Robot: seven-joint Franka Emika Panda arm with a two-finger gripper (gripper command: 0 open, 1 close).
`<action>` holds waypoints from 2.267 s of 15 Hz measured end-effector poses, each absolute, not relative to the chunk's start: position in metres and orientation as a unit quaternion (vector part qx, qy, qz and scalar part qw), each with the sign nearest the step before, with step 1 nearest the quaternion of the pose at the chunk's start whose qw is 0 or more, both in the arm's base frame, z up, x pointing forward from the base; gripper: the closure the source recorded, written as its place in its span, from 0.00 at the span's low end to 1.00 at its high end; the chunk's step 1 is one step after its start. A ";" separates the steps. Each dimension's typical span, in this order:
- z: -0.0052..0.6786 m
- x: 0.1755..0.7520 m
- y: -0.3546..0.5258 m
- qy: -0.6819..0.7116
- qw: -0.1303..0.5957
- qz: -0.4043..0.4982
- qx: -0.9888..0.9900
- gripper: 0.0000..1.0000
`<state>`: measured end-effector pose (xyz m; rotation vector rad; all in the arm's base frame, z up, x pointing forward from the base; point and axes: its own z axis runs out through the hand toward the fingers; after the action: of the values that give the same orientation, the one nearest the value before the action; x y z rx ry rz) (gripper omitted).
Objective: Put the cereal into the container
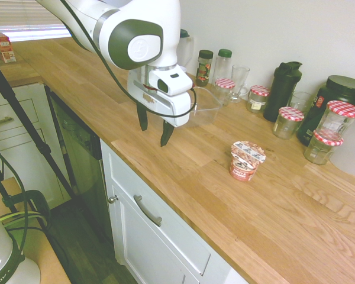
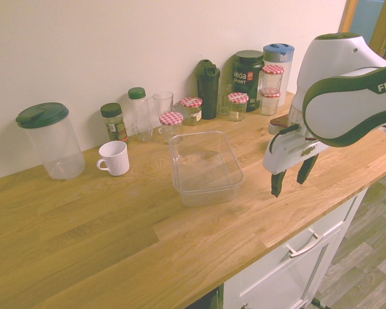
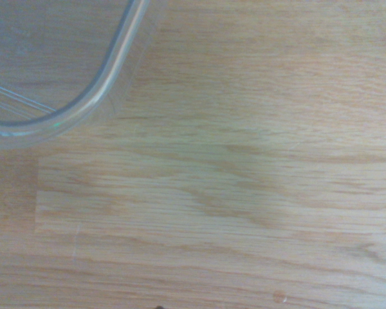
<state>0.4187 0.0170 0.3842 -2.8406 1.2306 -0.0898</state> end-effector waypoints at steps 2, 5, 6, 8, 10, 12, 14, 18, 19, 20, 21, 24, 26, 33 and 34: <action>0.379 0.420 0.017 0.402 0.021 -0.024 -0.915 0.00; 0.390 0.425 0.001 0.419 0.033 -0.050 -0.906 0.00; 0.397 0.426 -0.009 0.430 0.039 -0.064 -0.900 0.00; 0.410 0.426 -0.037 0.455 0.052 -0.094 -0.884 0.00; 0.416 0.423 -0.079 0.478 0.060 -0.113 -0.869 0.00; 0.409 0.420 -0.123 0.492 0.061 -0.120 -0.860 0.00; 0.394 0.423 -0.150 0.494 0.055 -0.120 -0.859 0.00; 0.370 0.439 -0.160 0.467 0.031 -0.147 -0.872 0.00; 0.367 0.442 -0.162 0.458 0.031 -0.156 -0.875 0.00; 0.366 0.445 -0.165 0.451 0.031 -0.163 -0.877 0.00; 0.367 0.450 -0.168 0.447 0.032 -0.172 -0.878 0.00; 0.367 0.463 -0.174 0.443 0.032 -0.187 -0.876 0.00; 0.361 0.472 -0.180 0.449 0.032 -0.182 -0.874 0.00; 0.356 0.503 -0.191 0.397 0.036 -0.186 -0.898 0.00; 0.356 0.506 -0.191 0.392 0.036 -0.184 -0.901 0.00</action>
<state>0.5057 -0.1906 0.3558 -2.7660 1.2025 -0.5654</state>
